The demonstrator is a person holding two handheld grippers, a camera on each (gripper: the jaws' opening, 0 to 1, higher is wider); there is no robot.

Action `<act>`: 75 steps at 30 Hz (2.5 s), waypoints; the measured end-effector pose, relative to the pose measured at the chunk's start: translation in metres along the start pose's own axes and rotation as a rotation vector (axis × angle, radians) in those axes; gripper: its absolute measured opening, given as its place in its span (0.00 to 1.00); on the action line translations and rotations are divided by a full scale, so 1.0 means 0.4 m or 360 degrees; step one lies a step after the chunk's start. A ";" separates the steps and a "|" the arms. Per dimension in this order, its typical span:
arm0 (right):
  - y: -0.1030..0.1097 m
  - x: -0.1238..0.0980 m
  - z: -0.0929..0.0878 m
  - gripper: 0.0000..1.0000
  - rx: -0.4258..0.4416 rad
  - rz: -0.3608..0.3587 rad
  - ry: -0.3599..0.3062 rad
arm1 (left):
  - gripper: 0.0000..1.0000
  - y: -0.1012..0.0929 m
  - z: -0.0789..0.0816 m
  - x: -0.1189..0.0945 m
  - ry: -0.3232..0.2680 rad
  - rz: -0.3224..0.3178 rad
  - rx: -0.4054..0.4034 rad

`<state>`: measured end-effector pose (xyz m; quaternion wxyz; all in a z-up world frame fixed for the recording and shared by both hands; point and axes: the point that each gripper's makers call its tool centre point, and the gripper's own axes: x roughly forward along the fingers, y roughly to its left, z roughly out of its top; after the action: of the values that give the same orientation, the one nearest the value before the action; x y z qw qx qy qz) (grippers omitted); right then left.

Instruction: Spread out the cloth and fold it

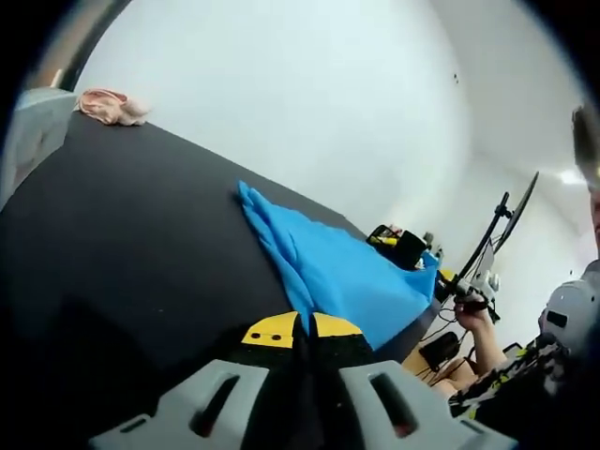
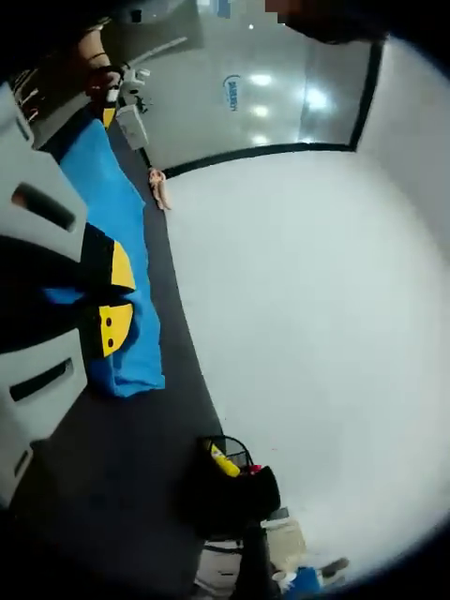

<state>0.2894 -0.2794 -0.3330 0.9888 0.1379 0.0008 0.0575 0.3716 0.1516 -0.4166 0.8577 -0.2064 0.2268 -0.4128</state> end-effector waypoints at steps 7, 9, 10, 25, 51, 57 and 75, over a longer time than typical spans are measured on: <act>-0.079 -0.074 -0.022 0.02 0.0092 -0.0117 -0.0006 | 0.06 -0.012 0.003 -0.018 -0.0001 -0.0014 0.0014; -0.109 -0.105 -0.028 0.02 0.0153 -0.0160 -0.0025 | 0.06 -0.002 0.003 -0.018 0.0005 0.0004 0.0015; -0.122 -0.121 -0.036 0.02 0.0186 -0.0172 -0.0027 | 0.06 0.004 0.004 -0.017 0.0007 0.0012 0.0005; -0.185 -0.189 -0.075 0.01 0.0325 -0.0221 -0.0012 | 0.06 -0.030 0.011 0.029 0.0057 -0.0027 0.0045; -0.193 -0.199 -0.167 0.02 0.0399 -0.0202 0.0123 | 0.06 -0.025 0.000 0.023 0.0078 -0.0020 0.0003; -0.201 -0.204 -0.171 0.02 0.0415 -0.0196 0.0124 | 0.17 -0.050 0.018 0.023 0.0103 -0.0080 -0.0043; -0.208 -0.204 -0.171 0.03 0.0417 -0.0146 0.0154 | 0.02 -0.093 -0.086 0.105 0.0312 -0.0106 0.0081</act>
<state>0.2166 -0.3494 -0.4227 0.9627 0.2626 0.0622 0.0182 0.3530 0.0908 -0.4334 0.8221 -0.1505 0.2919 -0.4650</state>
